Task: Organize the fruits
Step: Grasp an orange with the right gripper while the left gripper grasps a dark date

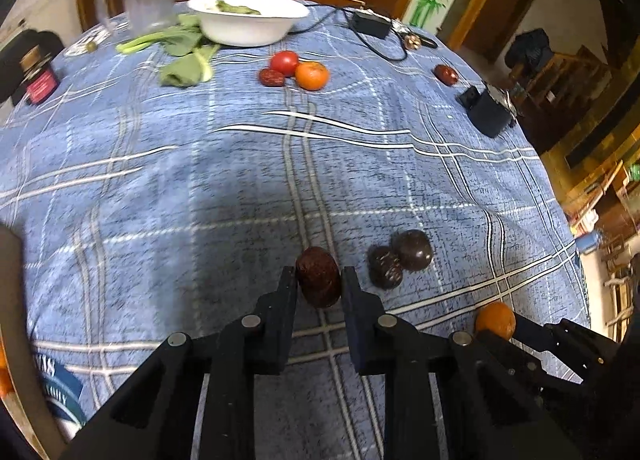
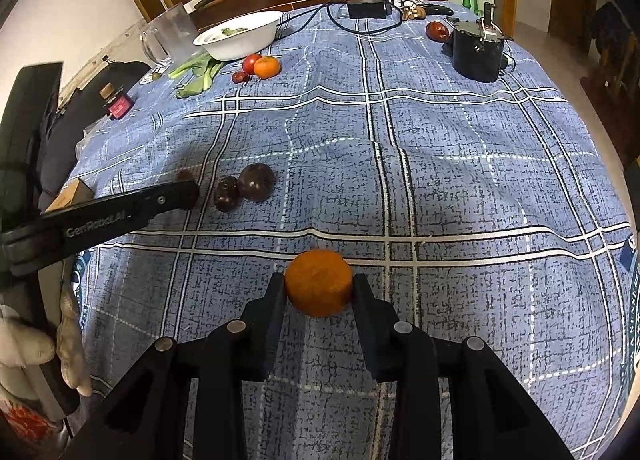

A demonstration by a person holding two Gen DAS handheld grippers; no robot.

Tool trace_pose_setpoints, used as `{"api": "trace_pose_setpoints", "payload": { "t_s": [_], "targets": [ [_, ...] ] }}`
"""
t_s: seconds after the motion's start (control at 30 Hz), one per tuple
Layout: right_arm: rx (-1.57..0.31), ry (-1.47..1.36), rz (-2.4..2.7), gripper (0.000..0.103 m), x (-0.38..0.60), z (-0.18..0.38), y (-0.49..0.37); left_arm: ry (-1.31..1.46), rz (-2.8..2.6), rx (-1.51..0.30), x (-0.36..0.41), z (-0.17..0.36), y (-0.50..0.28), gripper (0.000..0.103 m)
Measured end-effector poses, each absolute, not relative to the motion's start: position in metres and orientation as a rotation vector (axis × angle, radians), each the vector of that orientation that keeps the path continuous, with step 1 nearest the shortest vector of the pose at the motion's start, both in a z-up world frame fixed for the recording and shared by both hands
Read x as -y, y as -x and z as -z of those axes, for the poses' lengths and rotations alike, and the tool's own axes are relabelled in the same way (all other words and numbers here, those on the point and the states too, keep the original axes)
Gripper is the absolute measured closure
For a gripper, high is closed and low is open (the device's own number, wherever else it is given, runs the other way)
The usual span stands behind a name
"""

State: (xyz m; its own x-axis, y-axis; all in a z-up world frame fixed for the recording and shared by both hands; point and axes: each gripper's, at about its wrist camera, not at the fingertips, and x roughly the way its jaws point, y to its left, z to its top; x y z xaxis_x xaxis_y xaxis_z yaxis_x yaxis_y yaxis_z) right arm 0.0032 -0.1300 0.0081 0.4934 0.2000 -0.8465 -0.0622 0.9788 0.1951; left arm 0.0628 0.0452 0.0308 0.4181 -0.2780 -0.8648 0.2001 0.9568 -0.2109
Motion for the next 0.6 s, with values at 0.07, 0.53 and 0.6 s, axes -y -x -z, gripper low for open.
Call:
{"api": "trace_pose_setpoints", "payload": {
  "t_s": [0.07, 0.53, 0.6],
  "targets": [
    [-1.045, -0.147, -0.167, 0.067, 0.128, -0.009, -0.001, 0.085, 0.277, -1.095, -0.053, -0.034, -0.057, 0.082],
    [-1.046, -0.130, -0.209, 0.067, 0.097, -0.018, 0.014, 0.086, 0.212, -1.023, -0.075, -0.067, -0.008, 0.082],
    [-1.042, -0.121, -0.226, 0.067, 0.088, -0.022, 0.017, 0.097, 0.201, -1.009, -0.082, -0.073, 0.001, 0.082]
  ]
}}
